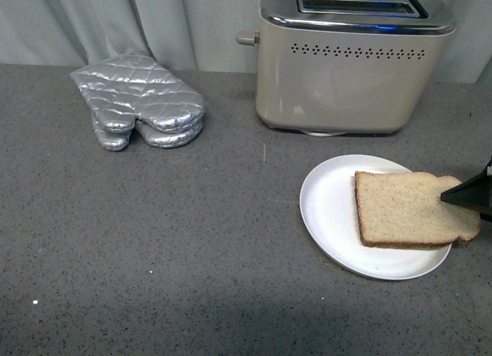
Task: Put bread into toaster
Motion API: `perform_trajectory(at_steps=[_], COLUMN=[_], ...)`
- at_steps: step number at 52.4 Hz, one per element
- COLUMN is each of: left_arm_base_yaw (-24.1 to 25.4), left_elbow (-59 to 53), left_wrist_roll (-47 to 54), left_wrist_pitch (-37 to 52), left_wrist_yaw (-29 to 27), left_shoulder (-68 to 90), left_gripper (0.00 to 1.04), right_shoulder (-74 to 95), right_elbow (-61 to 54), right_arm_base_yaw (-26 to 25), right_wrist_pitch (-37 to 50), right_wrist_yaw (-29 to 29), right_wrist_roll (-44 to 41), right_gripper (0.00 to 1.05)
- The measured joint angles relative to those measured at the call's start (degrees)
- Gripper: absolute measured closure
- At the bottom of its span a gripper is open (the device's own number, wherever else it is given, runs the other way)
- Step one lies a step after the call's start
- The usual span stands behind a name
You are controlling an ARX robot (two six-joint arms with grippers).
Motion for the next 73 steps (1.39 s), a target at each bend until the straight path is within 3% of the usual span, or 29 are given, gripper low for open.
perform_trajectory(at_steps=[19, 25, 29, 33, 44, 54, 63, 73], left_arm_base_yaw=[0.00, 0.00, 0.00, 0.00, 0.00, 0.00, 0.00, 0.00], left_elbow=[0.00, 0.00, 0.00, 0.00, 0.00, 0.00, 0.00, 0.00], left_wrist_roll=[0.00, 0.00, 0.00, 0.00, 0.00, 0.00, 0.00, 0.00], left_wrist_pitch=[0.00, 0.00, 0.00, 0.00, 0.00, 0.00, 0.00, 0.00], left_wrist_yaw=[0.00, 0.00, 0.00, 0.00, 0.00, 0.00, 0.00, 0.00], left_shoulder=[0.00, 0.00, 0.00, 0.00, 0.00, 0.00, 0.00, 0.00], left_gripper=[0.07, 0.07, 0.07, 0.07, 0.07, 0.07, 0.07, 0.07], right_shoulder=[-0.44, -5.57, -11.96, -19.47, -35.50, -49.13, -48.15, -38.42], right_elbow=[1.62, 0.28, -3.21, -7.67, -11.76, -12.66, -8.02, 2.01], right_arm_base_yaw=[-0.52, -0.22, 1.40, 4.33, 11.39, 18.78, 27.12, 32.15], right_wrist_pitch=[-4.22, -6.47, -3.23, 0.46, -1.84, -1.88, -2.12, -2.54], right_wrist_yaw=[1.03, 0.81, 3.43, 6.40, 15.19, 32.44, 50.25, 59.04], right_wrist_roll=[1.09, 3.08, 7.37, 15.56, 37.31, 54.86, 64.04, 73.02], right_gripper=[1.04, 1.04, 1.04, 1.04, 1.04, 1.04, 1.04, 1.04])
